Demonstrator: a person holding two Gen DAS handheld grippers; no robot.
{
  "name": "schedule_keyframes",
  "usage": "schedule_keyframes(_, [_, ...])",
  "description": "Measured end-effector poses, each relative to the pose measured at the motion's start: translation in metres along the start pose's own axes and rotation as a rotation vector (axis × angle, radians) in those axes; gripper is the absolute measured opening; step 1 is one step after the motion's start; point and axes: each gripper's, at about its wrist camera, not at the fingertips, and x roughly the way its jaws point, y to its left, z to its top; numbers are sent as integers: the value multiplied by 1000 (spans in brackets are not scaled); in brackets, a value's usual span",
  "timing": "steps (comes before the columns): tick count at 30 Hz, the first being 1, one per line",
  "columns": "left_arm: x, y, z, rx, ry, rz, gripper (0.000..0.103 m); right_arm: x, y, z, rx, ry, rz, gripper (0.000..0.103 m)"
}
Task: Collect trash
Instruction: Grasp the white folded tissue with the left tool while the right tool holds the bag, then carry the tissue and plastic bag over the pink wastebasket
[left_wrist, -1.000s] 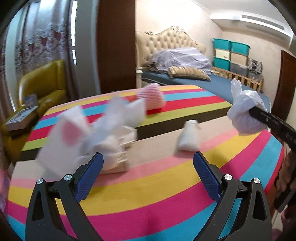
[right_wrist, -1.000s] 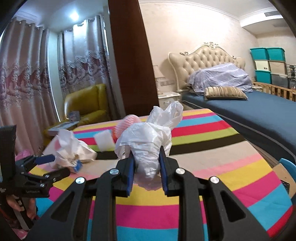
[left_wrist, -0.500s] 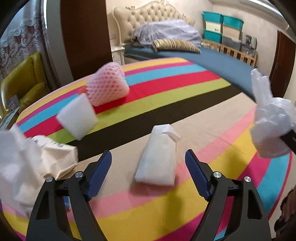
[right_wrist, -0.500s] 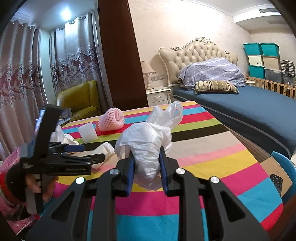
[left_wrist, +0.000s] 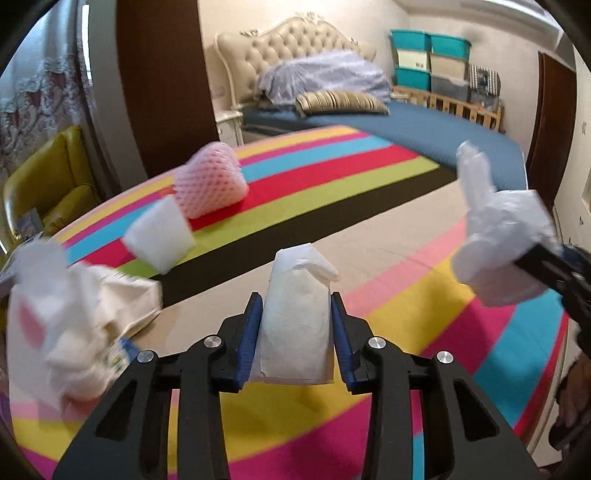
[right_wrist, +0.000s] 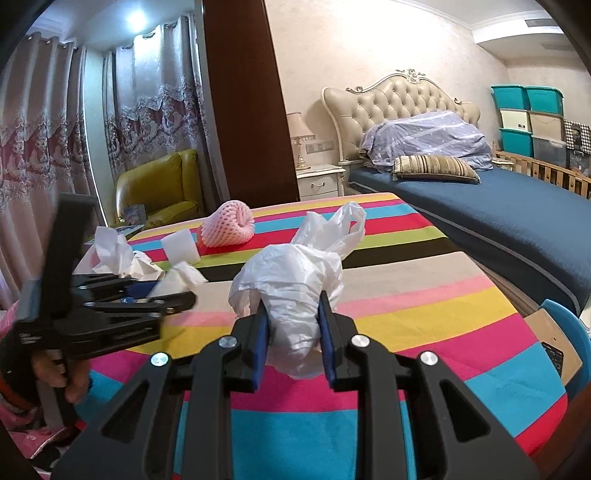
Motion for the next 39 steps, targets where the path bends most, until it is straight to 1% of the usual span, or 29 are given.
schedule_keyframes(3, [-19,14,-11,-40,-38,21,34,1,6,-1,-12,6,15,24])
schedule_keyframes(8, [-53,38,-32,-85,-111,91,34,6,25,-3,-47,21,52,24])
schedule_keyframes(12, [-82,54,-49,-97,-171,151,34,8,47,-7,-89,30,109,24])
schedule_keyframes(16, [-106,71,-65,-118,-203,189,34,9,69,-8,-134,41,155,24])
schedule_keyframes(18, [-116,79,-73,-132,-210,202,34,10,79,-9,-152,48,182,24])
schedule_keyframes(21, [-125,90,-84,-151,-200,201,34,10,95,-12,-183,63,216,24])
schedule_keyframes(25, [-138,100,-99,-154,-197,212,34,11,116,-12,-226,73,252,24])
schedule_keyframes(33, [-163,113,-108,-165,-225,222,34,9,161,-7,-316,78,337,24])
schedule_keyframes(39, [-184,127,-119,-172,-232,263,34,10,198,-1,-379,86,403,24])
